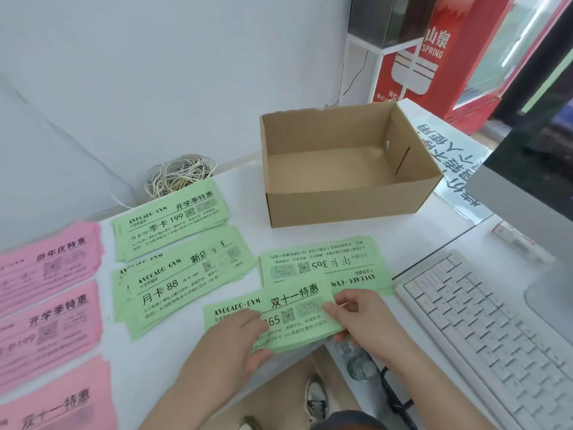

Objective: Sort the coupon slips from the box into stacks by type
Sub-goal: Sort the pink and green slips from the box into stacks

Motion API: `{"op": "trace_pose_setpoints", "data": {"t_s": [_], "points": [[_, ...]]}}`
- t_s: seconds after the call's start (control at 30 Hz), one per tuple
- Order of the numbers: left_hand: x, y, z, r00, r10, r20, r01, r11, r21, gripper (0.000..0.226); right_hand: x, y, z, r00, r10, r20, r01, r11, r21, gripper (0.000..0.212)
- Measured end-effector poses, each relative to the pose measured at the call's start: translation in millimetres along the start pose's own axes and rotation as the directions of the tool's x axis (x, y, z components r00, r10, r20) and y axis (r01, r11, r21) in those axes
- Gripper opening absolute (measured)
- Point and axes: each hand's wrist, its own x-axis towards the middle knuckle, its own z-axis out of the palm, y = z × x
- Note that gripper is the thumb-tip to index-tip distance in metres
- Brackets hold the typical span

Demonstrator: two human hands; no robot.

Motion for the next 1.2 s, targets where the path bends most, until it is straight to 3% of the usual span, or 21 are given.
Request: {"op": "trace_pose_setpoints", "data": {"t_s": [0.17,0.27,0.33,0.43,0.47,0.53,0.6,0.67,0.8,1.07,1.13,1.2], "points": [[-2.2,-5.1,-8.1,0.987,-0.132,0.088,0.141,0.985,-0.096,0.028,0.2,-2.4,-7.4,0.982,0.022,0.188,-0.028,0.999,0.033,0.033],[-6.0,-1.8,-7.3,0.960,-0.281,0.013,0.279,0.945,-0.167,0.011,-0.9,-3.2,-11.6,0.967,0.070,0.243,-0.102,0.988,0.119,0.043],[-8.1,0.4,-7.5,0.880,-0.474,-0.032,0.436,0.834,-0.339,0.013,-0.1,-1.9,-11.2,0.969,0.070,0.237,-0.099,0.989,0.111,0.031],[-11.4,0.2,-6.6,0.769,-0.634,-0.086,0.496,0.676,-0.545,0.022,1.8,-0.3,-6.0,0.986,0.047,0.158,-0.055,0.997,0.048,0.019],[-13.2,1.6,-6.8,0.765,-0.638,-0.092,0.492,0.670,-0.556,0.023,1.9,-0.3,-3.9,0.990,0.040,0.133,-0.046,0.998,0.040,0.018],[-19.0,7.1,-6.3,0.815,-0.570,-0.106,0.466,0.752,-0.467,0.026,2.5,-1.3,-0.4,0.995,0.032,0.099,-0.035,0.999,0.030,0.016],[-24.9,14.3,-2.7,0.891,-0.433,-0.139,0.395,0.888,-0.237,0.024,3.7,-3.0,2.7,0.996,0.028,0.085,-0.031,0.999,0.027,0.014],[-31.3,18.6,3.2,0.946,-0.286,-0.151,0.278,0.958,-0.070,0.007,5.0,-6.1,5.0,0.997,0.030,0.077,-0.033,0.998,0.048,0.012],[-40.1,16.0,9.5,0.977,-0.181,-0.112,0.194,0.975,0.112,0.036,5.1,-20.5,16.2,0.991,0.039,0.124,-0.049,0.995,0.085,0.006],[-71.9,-7.1,1.2,0.944,-0.270,-0.188,0.288,0.955,0.076,0.025,14.2,-40.0,52.2,0.976,-0.073,0.205,0.104,0.984,-0.143,0.026],[-77.4,-11.4,-1.6,0.933,-0.315,-0.173,0.332,0.940,0.080,0.024,22.7,-38.0,52.7,0.961,-0.223,0.166,0.271,0.885,-0.380,0.033],[-81.6,-17.4,-1.2,0.926,-0.343,-0.155,0.358,0.931,0.076,0.021,31.7,-41.5,43.9,0.895,-0.422,0.147,0.417,0.670,-0.614,0.019]]}}
